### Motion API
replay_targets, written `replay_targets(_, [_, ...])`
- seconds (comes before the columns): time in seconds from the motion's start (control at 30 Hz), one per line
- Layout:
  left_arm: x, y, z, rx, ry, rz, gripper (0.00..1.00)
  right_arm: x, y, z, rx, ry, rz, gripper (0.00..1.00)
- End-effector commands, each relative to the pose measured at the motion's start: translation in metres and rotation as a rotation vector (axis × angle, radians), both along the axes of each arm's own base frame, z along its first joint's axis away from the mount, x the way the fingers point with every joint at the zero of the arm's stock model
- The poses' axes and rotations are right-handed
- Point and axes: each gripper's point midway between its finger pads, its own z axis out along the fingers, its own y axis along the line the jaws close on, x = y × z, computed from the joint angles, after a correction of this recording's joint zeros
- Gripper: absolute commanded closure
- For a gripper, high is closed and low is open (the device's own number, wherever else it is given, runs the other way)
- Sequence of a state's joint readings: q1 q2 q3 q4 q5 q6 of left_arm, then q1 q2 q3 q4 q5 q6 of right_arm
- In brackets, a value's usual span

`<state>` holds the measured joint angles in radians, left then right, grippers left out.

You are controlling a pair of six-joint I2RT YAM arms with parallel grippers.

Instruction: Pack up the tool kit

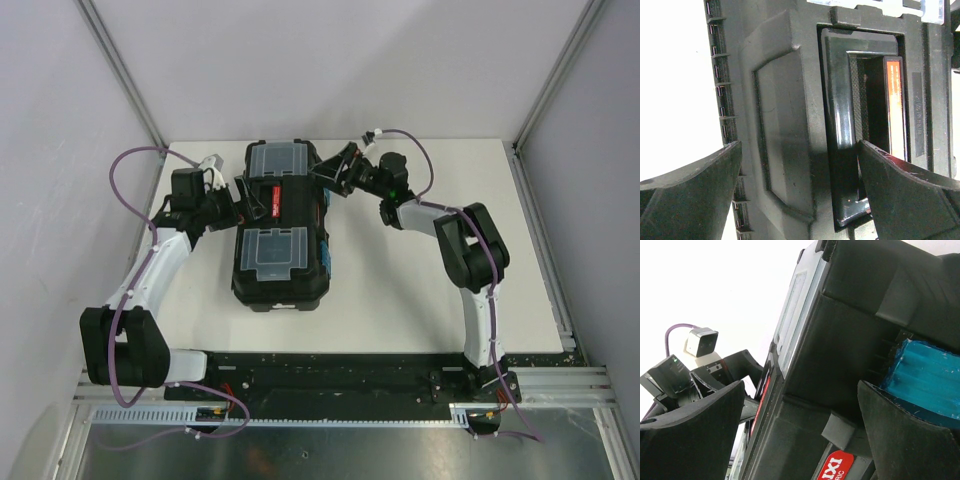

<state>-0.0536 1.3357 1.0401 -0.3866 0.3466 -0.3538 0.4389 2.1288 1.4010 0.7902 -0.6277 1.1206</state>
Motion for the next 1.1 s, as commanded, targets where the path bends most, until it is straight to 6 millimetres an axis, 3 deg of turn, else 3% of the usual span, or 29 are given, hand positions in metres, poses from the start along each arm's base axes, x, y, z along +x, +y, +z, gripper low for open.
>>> replay_targets(0.0, [-0.009, 0.015, -0.031, 0.096, 0.086, 0.008, 0.01, 0.010, -0.005, -0.006, 0.022, -0.021, 0.012, 0.01])
replay_targets(0.37, [-0.010, 0.016, -0.031, 0.101, 0.086, 0.012, 0.00, 0.020, -0.029, -0.018, 0.052, -0.016, -0.050, 0.03])
replay_targets(0.5, [-0.009, 0.016, -0.031, 0.104, 0.084, 0.012, 0.01, 0.027, -0.036, -0.038, -0.003, 0.043, -0.118, 0.03])
replay_targets(0.6, [-0.009, 0.017, -0.032, 0.107, 0.085, 0.012, 0.01, 0.028, -0.032, -0.056, -0.004, 0.085, -0.122, 0.02])
replay_targets(0.93, [-0.009, 0.016, -0.032, 0.105, 0.087, 0.008, 0.00, 0.025, -0.014, -0.081, -0.047, 0.107, -0.052, 0.01])
replay_targets(1.07, [-0.009, 0.016, -0.032, 0.103, 0.089, 0.008, 0.01, 0.028, -0.011, -0.076, -0.032, 0.076, -0.044, 0.01])
